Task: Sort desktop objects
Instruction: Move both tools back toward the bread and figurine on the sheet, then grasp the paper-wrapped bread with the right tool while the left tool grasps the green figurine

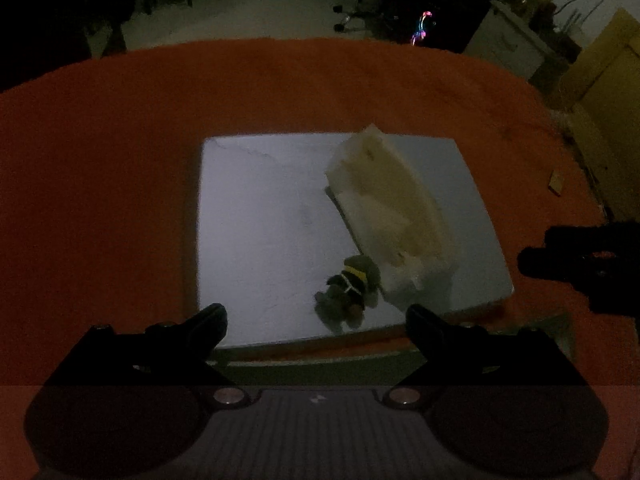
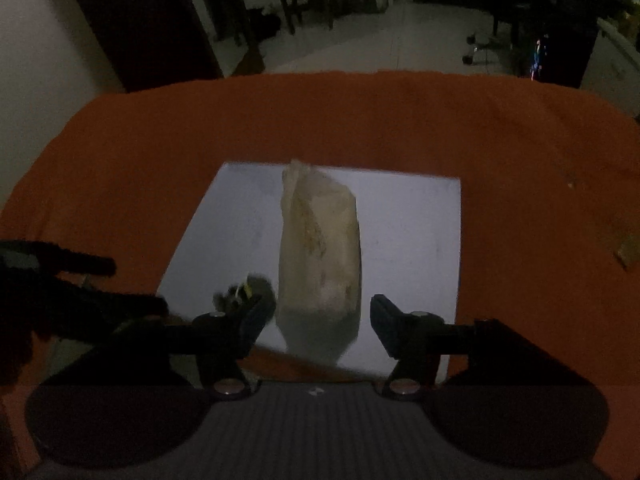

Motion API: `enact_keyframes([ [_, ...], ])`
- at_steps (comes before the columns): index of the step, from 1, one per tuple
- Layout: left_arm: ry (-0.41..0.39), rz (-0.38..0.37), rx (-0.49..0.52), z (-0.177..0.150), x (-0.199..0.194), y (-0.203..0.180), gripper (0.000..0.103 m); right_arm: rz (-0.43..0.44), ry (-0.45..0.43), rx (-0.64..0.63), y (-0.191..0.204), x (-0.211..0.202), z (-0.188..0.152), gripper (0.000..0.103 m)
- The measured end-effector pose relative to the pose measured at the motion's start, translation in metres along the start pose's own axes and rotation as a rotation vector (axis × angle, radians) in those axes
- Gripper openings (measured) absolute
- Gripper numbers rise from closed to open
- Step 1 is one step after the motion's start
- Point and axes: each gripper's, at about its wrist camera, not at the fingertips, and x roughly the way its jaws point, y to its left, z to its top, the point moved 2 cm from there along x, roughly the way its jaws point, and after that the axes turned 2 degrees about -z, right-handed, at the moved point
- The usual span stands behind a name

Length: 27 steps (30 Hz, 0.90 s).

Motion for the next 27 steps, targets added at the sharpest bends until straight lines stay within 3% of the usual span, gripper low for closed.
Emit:
enact_keyframes([
  [4,0.011,0.007,0.076,0.011,0.024,-0.014,0.097,-0.027,-0.002,-0.067,-0.001,0.021,0.011,0.062],
  [8,0.021,0.065,0.272,0.017,0.05,-0.032,0.097,-0.041,0.004,-0.073,-0.005,0.041,0.02,0.062],
  [12,0.058,0.044,0.368,0.015,0.068,-0.033,0.094,-0.034,0.015,-0.04,-0.011,0.058,0.024,0.062],
  [17,0.111,-0.039,0.352,0.015,0.082,-0.019,0.094,0.019,0.039,-0.031,-0.01,0.072,0.025,0.062],
  [21,0.131,-0.124,0.347,0.017,0.085,-0.014,0.092,0.047,0.022,-0.015,-0.005,0.075,0.028,0.071],
  [24,0.173,-0.147,0.315,0.019,0.091,-0.011,0.09,0.035,0.061,-0.033,0.003,0.086,0.031,0.071],
  [27,0.233,-0.164,0.266,0.021,0.098,-0.01,0.079,-0.026,0.119,-0.085,0.01,0.105,0.025,0.071],
])
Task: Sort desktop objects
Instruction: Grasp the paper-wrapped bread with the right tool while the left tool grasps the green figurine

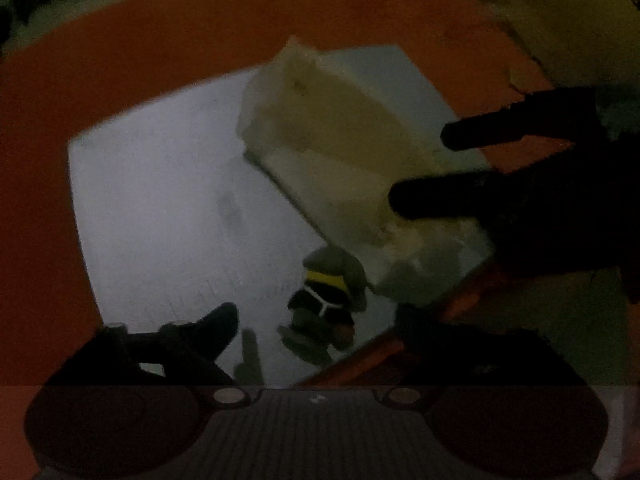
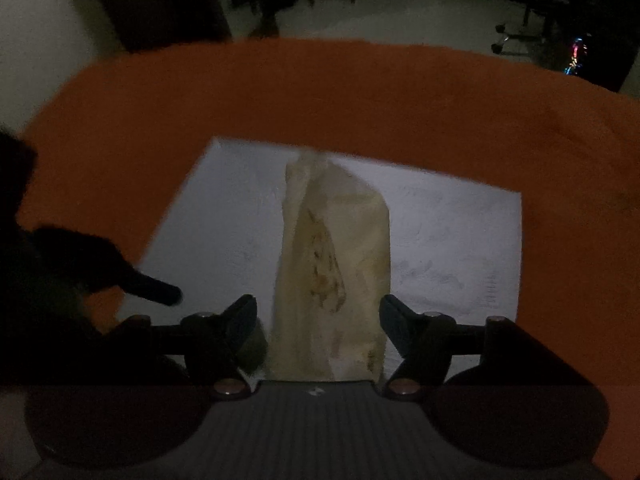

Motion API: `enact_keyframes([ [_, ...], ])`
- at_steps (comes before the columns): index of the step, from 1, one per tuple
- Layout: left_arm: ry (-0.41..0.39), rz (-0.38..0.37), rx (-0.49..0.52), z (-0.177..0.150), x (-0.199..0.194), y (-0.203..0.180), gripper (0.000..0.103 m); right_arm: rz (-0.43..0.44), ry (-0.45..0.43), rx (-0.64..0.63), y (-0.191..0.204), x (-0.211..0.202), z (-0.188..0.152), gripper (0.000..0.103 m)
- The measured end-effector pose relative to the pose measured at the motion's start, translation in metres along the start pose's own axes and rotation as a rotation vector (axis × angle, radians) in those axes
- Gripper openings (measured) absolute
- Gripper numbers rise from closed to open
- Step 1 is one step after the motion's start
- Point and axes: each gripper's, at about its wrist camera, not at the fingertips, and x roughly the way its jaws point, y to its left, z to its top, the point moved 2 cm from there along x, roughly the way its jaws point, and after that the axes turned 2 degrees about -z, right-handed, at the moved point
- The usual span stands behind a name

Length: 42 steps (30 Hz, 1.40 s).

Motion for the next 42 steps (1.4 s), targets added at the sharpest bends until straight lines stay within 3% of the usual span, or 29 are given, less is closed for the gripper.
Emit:
enact_keyframes([
  [2,0.002,0.0,-0.011,0.001,0.001,-0.001,0.077,-0.054,0.049,-0.032,0.005,0.014,-0.003,0.064],
  [3,0.001,0.002,-0.014,0.002,0.002,-0.002,0.077,-0.07,0.07,-0.043,0.005,0.02,-0.006,0.05],
  [4,-0.001,0.003,-0.02,0.002,0.002,-0.003,0.076,-0.052,0.072,-0.038,0.005,0.023,-0.01,0.046],
  [9,0.036,0.037,-0.03,0.003,0.01,-0.004,0.076,-0.029,-0.002,-0.022,-0.002,0.001,-0.018,0.028],
  [14,0.091,0.028,-0.041,0.003,0.017,-0.003,0.076,-0.009,-0.055,0.021,-0.023,-0.024,-0.03,0.026],
  [25,0.185,0.061,-0.042,0.008,0.034,-0.019,0.078,-0.02,-0.057,0.096,-0.044,-0.019,-0.044,0.026],
  [27,0.163,0.083,-0.021,0.007,0.034,-0.024,0.069,-0.023,-0.053,0.085,-0.042,-0.019,-0.046,0.026],
  [29,0.123,0.106,0.004,0.007,0.032,-0.028,0.039,-0.027,-0.054,0.073,-0.04,-0.02,-0.046,0.025],
  [32,0.072,0.111,0.019,0.002,0.027,-0.029,0.034,-0.031,-0.062,0.064,-0.037,-0.024,-0.046,0.025],
  [36,0.024,0.143,0.032,-0.006,0.021,-0.03,0.034,-0.039,-0.072,0.065,-0.034,-0.029,-0.047,0.025],
  [42,-0.062,0.147,-0.074,-0.006,-0.009,-0.011,0.033,-0.039,-0.09,0.071,-0.031,-0.037,-0.043,0.025],
])
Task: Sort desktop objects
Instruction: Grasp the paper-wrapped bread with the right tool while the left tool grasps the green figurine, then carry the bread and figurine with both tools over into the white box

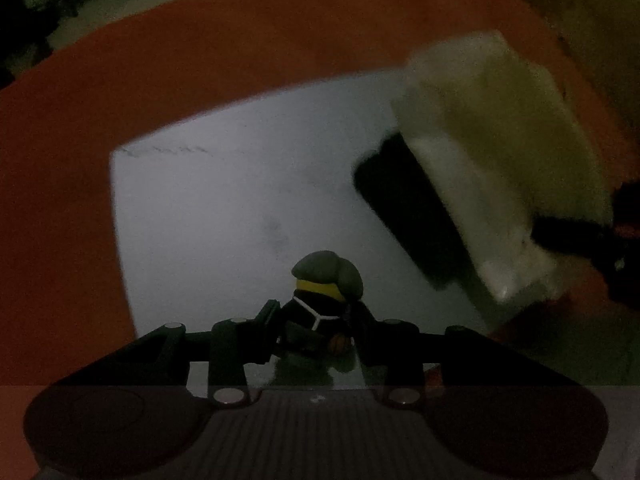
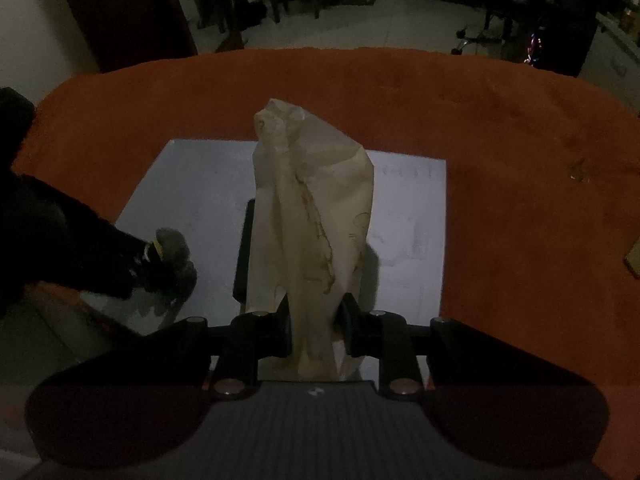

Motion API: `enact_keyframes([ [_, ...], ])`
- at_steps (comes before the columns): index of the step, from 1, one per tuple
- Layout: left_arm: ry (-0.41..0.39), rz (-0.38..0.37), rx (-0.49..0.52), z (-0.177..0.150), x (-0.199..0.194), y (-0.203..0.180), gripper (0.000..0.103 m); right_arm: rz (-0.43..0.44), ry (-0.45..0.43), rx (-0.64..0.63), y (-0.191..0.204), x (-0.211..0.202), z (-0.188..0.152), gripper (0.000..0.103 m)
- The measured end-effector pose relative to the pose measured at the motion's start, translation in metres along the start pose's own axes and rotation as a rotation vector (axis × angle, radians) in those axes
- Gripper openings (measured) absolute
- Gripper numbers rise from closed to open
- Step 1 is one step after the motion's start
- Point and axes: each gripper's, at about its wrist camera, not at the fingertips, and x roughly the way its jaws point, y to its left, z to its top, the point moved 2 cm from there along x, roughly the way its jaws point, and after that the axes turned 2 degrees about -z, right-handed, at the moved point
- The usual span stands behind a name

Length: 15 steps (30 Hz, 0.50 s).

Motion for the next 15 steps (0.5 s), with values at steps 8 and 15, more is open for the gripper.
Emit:
enact_keyframes([
  [8,-0.074,-0.022,-0.035,0.015,-0.036,0.011,0.033,0.027,-0.047,0.031,0.0,-0.028,0.016,0.025],
  [15,-0.093,-0.047,0.018,0.019,-0.091,0.004,0.033,0.043,-0.093,0.043,-0.003,-0.071,0.029,0.025],
])
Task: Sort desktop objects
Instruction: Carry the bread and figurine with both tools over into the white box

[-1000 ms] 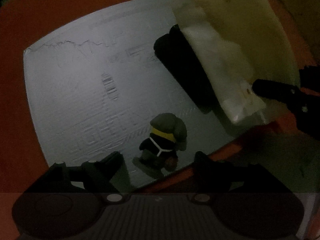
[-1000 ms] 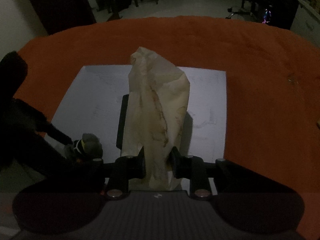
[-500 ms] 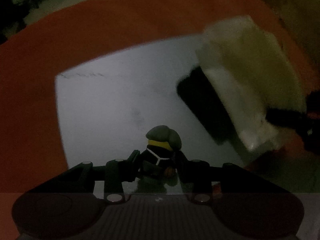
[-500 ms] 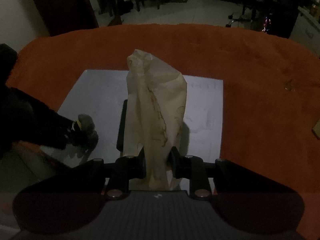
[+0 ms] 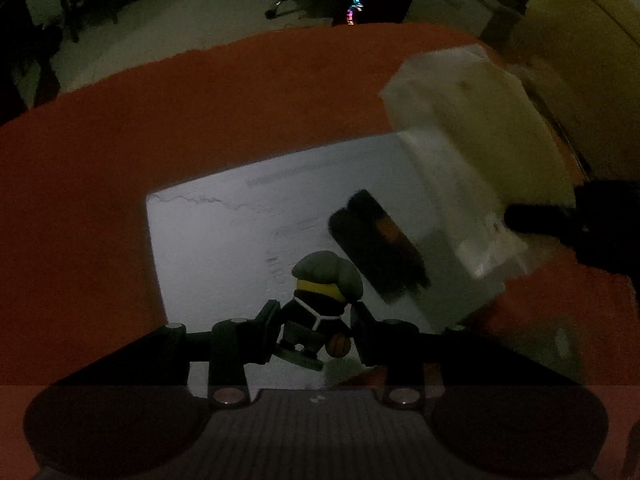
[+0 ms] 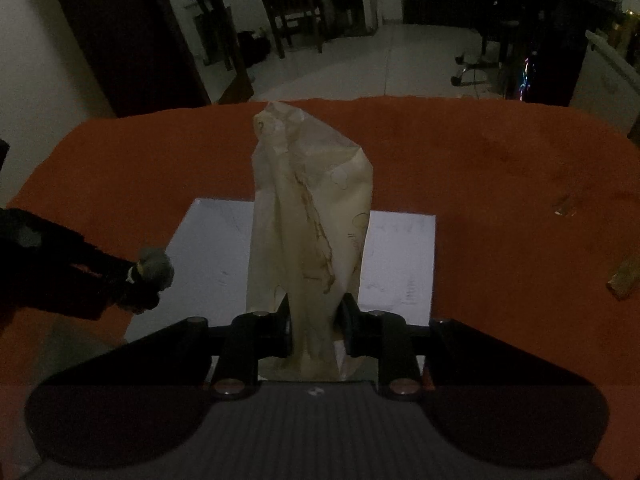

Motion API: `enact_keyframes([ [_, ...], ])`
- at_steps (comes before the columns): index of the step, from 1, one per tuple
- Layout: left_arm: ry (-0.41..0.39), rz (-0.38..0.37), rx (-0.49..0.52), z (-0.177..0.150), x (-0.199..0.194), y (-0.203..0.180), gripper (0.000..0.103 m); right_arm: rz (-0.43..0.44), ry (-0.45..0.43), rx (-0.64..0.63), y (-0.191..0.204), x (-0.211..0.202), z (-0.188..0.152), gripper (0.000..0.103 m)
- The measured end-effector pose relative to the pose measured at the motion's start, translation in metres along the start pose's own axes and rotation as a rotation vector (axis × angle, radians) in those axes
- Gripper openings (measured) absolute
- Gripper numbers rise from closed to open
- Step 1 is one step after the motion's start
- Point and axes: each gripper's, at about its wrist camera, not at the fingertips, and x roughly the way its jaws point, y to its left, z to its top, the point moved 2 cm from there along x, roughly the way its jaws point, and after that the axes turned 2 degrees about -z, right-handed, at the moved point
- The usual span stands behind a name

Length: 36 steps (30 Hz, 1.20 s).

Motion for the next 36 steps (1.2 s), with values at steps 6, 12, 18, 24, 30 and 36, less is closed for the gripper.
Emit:
enact_keyframes([
  [6,-0.016,-0.047,0.004,-0.027,-0.038,-0.024,0.033,0.023,-0.01,-0.03,0.008,-0.039,-0.005,0.025],
  [12,-0.005,-0.101,0.037,-0.062,-0.061,-0.043,0.033,0.077,-0.022,-0.062,0.024,-0.083,-0.023,0.025],
  [18,-0.037,-0.147,0.063,-0.103,-0.083,-0.053,0.033,0.144,-0.015,-0.115,0.047,-0.124,-0.058,0.025],
  [24,0.019,-0.155,0.06,-0.16,-0.078,-0.054,0.033,0.175,0.072,-0.172,0.07,-0.128,-0.109,0.025],
  [30,0.11,-0.142,0.042,-0.2,-0.048,-0.049,0.033,0.185,0.203,-0.185,0.084,-0.103,-0.155,0.025],
  [36,0.161,-0.133,0.035,-0.218,-0.019,-0.048,0.033,0.156,0.293,-0.255,0.097,-0.071,-0.184,0.025],
])
